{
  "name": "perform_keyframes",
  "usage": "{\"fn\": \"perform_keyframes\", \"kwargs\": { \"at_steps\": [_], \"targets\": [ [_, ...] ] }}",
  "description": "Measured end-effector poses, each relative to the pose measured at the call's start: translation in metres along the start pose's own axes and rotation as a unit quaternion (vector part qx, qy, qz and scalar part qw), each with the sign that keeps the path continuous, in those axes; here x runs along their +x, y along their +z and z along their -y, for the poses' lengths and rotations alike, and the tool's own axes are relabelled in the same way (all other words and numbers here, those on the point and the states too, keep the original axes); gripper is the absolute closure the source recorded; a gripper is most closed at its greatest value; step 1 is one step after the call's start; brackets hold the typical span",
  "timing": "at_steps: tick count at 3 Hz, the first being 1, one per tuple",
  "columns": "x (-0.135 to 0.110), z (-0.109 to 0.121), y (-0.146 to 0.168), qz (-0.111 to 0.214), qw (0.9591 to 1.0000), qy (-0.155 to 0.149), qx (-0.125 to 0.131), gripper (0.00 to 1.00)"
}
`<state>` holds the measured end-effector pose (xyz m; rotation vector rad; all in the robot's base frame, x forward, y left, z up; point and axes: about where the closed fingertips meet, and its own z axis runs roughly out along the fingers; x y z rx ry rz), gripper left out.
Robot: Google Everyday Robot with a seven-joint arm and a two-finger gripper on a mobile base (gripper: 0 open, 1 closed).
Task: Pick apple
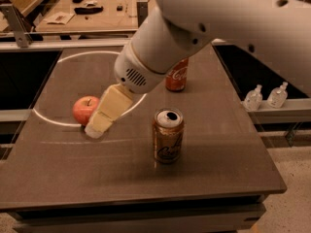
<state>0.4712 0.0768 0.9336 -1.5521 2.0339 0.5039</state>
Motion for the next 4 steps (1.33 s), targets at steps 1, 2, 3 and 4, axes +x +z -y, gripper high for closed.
{"fn": "perform_keyframes", "kwargs": {
  "at_steps": [1,2,3,4],
  "targets": [
    [-0.012,0.004,0.034,-0.014,0.9998,-0.005,-0.013,0.00],
    [-0.017,0.006,0.062,-0.029,0.9993,-0.010,-0.020,0.00],
    [-0.018,0.002,0.086,-0.039,0.9988,-0.014,-0.027,0.00],
    [-0.015,0.000,0.106,-0.028,0.9986,-0.022,-0.038,0.00]
  ]
}}
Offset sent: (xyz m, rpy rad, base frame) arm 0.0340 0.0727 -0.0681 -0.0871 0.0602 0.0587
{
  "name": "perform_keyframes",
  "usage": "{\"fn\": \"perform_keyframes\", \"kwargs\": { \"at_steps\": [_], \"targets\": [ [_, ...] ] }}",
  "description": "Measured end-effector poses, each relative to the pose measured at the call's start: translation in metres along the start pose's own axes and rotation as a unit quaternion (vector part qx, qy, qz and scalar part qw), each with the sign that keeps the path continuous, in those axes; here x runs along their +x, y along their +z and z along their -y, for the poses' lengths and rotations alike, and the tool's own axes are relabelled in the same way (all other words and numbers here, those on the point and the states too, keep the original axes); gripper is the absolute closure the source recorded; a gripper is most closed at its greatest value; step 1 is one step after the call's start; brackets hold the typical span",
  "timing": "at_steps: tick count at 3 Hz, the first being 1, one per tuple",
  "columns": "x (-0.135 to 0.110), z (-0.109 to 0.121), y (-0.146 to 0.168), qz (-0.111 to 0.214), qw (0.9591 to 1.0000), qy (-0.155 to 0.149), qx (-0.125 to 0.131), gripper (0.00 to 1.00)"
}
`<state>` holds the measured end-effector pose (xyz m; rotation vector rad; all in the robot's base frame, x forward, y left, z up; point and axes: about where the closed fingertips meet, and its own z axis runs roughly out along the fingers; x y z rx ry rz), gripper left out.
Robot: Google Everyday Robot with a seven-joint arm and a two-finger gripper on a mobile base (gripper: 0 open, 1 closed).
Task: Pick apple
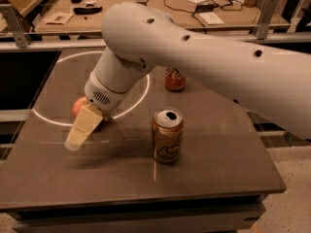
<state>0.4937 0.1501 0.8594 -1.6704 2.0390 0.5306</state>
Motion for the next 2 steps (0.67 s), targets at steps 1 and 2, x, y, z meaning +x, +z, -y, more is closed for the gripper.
{"fn": "perform_keyframes", "kwargs": {
  "at_steps": [1,2],
  "targets": [
    [0.000,-0.002,0.015,0.016,0.9998,-0.010,-0.003,0.00],
    [-0.006,0.005,0.027,0.024,0.9994,-0.024,-0.005,0.18]
  ]
}}
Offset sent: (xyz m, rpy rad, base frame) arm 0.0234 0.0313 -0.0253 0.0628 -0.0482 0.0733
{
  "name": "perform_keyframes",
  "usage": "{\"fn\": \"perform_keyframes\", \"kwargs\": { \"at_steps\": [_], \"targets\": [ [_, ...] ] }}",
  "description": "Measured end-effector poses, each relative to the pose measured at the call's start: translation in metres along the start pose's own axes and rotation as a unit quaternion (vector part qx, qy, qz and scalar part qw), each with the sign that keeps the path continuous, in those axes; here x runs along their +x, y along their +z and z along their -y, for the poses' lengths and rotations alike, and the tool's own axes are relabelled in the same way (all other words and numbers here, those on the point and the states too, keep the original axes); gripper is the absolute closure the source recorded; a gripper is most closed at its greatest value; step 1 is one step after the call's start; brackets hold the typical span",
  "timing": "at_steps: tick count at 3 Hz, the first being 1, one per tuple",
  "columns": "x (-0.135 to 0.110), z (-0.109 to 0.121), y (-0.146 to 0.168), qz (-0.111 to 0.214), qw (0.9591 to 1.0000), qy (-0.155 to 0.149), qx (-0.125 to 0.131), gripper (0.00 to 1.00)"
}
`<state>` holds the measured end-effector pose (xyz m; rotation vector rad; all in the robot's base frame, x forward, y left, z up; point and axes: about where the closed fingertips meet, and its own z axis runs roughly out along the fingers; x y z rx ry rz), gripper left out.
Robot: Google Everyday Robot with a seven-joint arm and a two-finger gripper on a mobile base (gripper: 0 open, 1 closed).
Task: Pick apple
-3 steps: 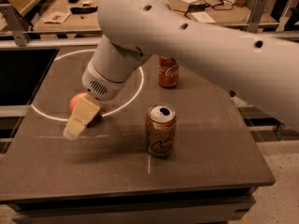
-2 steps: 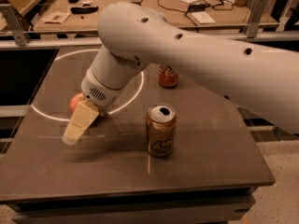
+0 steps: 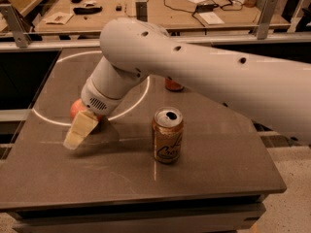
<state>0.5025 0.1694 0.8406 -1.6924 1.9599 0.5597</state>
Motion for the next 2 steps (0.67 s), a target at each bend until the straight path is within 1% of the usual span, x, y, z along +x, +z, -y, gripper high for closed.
{"fn": "perform_keyframes", "kwargs": {
  "at_steps": [1,2],
  "targets": [
    [-0.0026,0.0075,0.0040,-0.009,0.9999,-0.005,-0.008,0.41],
    [-0.0067,0.0111,-0.0040,0.001,0.9999,-0.010,-0.012,0.64]
  ]
}}
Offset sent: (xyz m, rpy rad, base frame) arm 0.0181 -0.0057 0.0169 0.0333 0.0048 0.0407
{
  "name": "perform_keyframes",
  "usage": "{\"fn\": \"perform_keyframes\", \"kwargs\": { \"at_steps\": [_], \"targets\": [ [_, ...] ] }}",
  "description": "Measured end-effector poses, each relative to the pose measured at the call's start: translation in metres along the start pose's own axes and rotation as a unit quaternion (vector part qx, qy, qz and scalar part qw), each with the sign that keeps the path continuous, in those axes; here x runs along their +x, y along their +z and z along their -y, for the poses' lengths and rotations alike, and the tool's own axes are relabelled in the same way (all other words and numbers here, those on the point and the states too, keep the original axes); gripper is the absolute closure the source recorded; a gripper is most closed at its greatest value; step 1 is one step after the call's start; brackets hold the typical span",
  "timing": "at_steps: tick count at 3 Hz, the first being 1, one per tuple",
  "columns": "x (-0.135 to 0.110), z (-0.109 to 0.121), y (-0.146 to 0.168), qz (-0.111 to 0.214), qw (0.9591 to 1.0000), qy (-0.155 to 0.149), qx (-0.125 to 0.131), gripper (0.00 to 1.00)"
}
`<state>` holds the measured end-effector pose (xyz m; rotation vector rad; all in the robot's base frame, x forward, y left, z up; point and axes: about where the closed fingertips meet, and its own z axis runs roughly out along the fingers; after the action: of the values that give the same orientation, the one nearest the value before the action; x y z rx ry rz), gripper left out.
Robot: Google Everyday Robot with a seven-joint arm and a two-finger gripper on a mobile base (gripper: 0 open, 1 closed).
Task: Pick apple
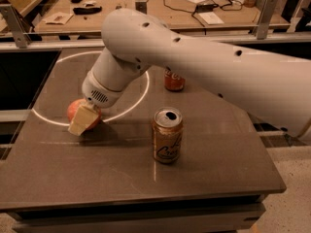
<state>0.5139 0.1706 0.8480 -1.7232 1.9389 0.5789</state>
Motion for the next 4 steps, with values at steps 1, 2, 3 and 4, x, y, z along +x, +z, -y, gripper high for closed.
{"fn": "perform_keyframes", "kwargs": {
  "at_steps": [1,2,3,4],
  "targets": [
    [-0.011,0.003,-0.025,0.031,0.9995,0.000,0.005,0.86],
    [-0.020,0.007,-0.057,0.083,0.9962,0.024,0.013,1.00],
    [-0.026,0.008,-0.082,0.159,0.9859,0.050,0.014,1.00],
    [-0.033,0.010,-0.106,0.247,0.9665,0.070,0.018,1.00]
  ]
}}
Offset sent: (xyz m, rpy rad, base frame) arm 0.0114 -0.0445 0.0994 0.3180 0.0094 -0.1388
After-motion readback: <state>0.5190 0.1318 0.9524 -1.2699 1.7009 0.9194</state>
